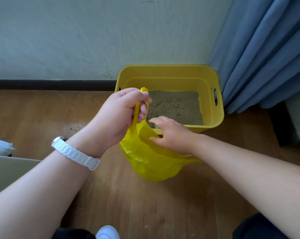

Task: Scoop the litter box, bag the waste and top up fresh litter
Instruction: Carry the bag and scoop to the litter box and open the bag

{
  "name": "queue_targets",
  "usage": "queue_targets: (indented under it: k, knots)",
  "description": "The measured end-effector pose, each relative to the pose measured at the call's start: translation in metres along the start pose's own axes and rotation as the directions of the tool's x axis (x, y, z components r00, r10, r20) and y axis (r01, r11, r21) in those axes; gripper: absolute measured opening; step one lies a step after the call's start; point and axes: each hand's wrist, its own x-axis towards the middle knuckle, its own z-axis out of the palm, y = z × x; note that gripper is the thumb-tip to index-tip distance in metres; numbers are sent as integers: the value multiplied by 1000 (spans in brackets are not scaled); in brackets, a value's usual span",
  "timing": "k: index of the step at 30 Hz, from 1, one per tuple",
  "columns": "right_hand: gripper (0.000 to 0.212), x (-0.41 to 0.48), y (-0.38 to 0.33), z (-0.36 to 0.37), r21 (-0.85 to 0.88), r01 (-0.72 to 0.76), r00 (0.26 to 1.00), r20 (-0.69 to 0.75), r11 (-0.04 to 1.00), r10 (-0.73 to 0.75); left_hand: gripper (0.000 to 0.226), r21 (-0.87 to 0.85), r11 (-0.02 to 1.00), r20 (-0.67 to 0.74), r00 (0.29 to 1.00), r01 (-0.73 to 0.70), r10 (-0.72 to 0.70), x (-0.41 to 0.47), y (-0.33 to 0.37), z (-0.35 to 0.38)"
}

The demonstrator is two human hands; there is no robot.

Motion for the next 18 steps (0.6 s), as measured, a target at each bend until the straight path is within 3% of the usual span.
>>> queue_targets:
  k: [4, 7, 11, 13, 14, 15, 16, 17, 18]
  knots:
    - [16, -1, 3, 1, 89, -49, 990, 138, 995, 36, 14, -80, 996, -4, 999, -43, 43, -4, 13, -6]
    - [6, -5, 8, -1, 24, -84, 974, 211, 996, 77, 14, -39, 994, -118, 989, -99, 94, -3, 16, -17]
    - [16, -7, 16, -12, 111, -159, 972, 194, 981, 135, 4, 240, 958, -318, 919, -158, 231, 9, 7, -22]
    - [17, -6, 18, -18, 101, -160, 977, 160, 982, 143, 21, 443, 874, -373, 845, -201, 383, 13, -1, -17]
    - [18, -7, 18, -22, 80, -152, 979, 147, 985, 139, 31, 609, 744, -327, 768, -275, 551, 13, -4, -14]
    - [18, -8, 18, -24, 56, -142, 982, 137, 988, 134, 37, 773, 520, -172, 670, -362, 722, 13, -6, -11]
    - [17, -10, 18, -27, 45, -133, 984, 128, 990, 126, 40, 865, 258, 52, 588, -430, 807, 13, -8, -7]
    - [17, -11, 17, -28, 49, -128, 985, 119, 991, 121, 39, 878, 36, 263, 544, -477, 797, 13, -13, -2]
    - [16, -12, 16, -31, 54, -122, 987, 113, 991, 115, 38, 862, -103, 411, 567, -496, 714, 16, -22, 1]
